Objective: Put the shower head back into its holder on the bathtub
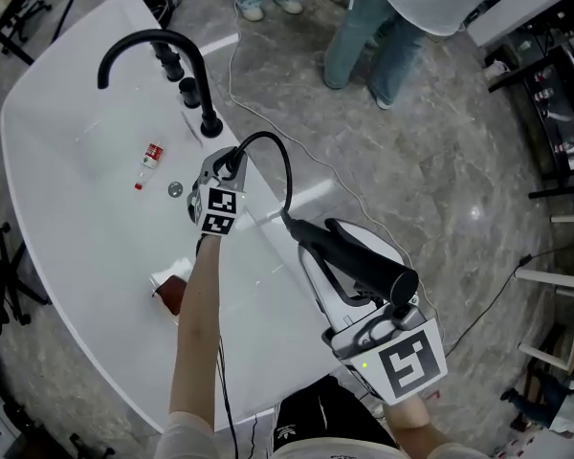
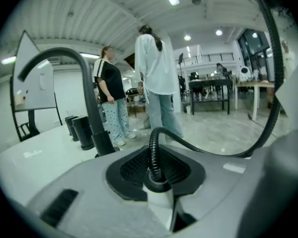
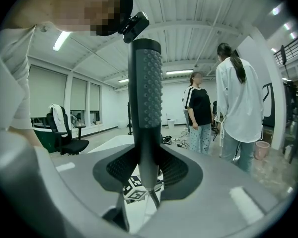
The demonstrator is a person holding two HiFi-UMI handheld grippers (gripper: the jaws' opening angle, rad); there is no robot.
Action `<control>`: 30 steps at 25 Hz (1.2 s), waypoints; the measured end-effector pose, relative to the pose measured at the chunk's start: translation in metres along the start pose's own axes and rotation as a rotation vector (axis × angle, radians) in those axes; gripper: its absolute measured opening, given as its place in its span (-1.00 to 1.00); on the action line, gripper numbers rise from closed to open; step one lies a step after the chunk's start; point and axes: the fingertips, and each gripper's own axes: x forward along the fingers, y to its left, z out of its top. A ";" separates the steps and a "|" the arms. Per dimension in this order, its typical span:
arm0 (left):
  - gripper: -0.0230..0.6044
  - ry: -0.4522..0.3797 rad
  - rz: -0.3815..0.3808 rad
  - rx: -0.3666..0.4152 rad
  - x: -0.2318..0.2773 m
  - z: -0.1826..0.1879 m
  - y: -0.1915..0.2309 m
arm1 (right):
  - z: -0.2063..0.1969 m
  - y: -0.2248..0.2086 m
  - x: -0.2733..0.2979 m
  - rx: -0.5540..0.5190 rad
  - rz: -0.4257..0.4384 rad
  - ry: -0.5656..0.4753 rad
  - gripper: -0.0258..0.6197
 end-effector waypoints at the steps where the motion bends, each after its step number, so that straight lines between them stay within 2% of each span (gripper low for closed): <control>1: -0.71 -0.020 0.010 -0.031 -0.004 -0.001 0.001 | -0.001 0.000 0.000 0.003 -0.002 0.002 -0.48; 6: -0.67 -0.001 0.025 -0.081 -0.005 -0.012 -0.005 | -0.005 0.002 -0.001 0.004 0.001 0.009 -0.48; 8: -0.46 -0.002 0.012 -0.020 0.000 -0.004 -0.007 | -0.003 0.002 -0.002 0.000 0.001 0.007 -0.48; 11: -0.31 0.001 -0.045 0.114 0.014 0.014 -0.014 | 0.000 0.001 -0.004 0.010 -0.004 0.002 -0.48; 13: -0.28 0.031 -0.096 0.193 0.027 0.022 -0.019 | 0.002 0.000 -0.006 0.012 -0.008 -0.002 -0.48; 15: -0.32 0.095 -0.135 0.225 0.040 0.022 -0.023 | 0.004 -0.002 -0.006 0.009 -0.011 -0.003 -0.48; 17: -0.70 0.141 -0.135 0.206 0.043 0.018 -0.021 | 0.003 -0.004 -0.007 0.007 -0.016 0.000 -0.48; 20: -0.71 0.107 -0.075 0.134 0.028 0.017 -0.008 | 0.003 -0.006 -0.009 0.012 -0.020 0.001 -0.48; 23: -0.71 0.034 -0.014 0.043 0.002 0.014 0.009 | 0.012 -0.006 -0.009 0.031 -0.023 -0.030 -0.48; 26: -0.70 -0.038 0.009 -0.005 -0.013 0.014 0.007 | 0.019 -0.002 -0.008 0.032 -0.009 -0.052 -0.48; 30: -0.71 0.008 -0.021 -0.022 -0.005 -0.007 -0.007 | 0.038 0.007 -0.003 0.043 0.004 -0.108 -0.48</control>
